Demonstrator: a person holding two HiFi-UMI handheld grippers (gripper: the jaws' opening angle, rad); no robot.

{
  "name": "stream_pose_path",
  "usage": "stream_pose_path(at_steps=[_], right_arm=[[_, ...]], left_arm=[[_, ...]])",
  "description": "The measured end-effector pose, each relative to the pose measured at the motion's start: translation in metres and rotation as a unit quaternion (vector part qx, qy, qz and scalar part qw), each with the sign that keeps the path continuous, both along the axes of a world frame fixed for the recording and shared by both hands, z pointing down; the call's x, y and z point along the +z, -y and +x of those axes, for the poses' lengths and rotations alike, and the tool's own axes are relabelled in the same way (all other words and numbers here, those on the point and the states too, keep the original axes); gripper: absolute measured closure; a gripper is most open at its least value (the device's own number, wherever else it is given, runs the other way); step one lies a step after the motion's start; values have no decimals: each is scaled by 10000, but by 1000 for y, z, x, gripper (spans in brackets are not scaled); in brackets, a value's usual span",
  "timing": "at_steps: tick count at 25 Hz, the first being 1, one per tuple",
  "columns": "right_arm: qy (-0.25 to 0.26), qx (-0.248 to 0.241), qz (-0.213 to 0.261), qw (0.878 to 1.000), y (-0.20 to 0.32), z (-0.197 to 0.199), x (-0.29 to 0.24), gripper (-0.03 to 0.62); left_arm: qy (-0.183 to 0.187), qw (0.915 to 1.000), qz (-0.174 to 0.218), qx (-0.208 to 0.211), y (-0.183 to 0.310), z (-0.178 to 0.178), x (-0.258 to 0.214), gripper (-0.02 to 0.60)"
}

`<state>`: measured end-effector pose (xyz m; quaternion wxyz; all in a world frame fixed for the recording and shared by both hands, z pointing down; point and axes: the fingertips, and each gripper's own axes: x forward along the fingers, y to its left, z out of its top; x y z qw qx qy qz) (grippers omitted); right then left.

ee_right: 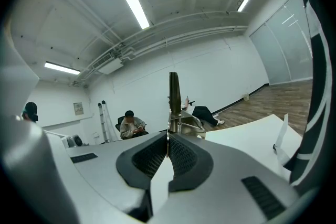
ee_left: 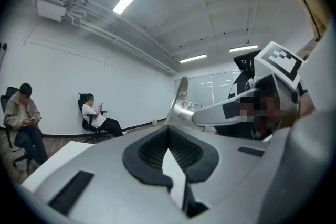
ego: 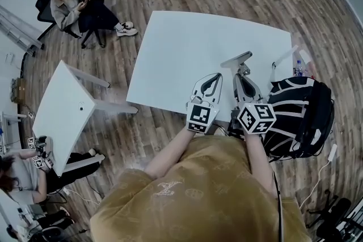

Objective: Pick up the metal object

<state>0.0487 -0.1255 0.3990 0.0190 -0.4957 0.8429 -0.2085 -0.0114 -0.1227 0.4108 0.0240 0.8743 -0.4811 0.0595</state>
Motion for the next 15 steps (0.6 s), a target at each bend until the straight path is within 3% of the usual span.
stream_pose_path(at_steps=[15], right_arm=[[-137, 34, 74, 9999, 8, 2, 3, 582]], left_arm=[[51, 10000, -26, -13, 9, -1, 5, 575]])
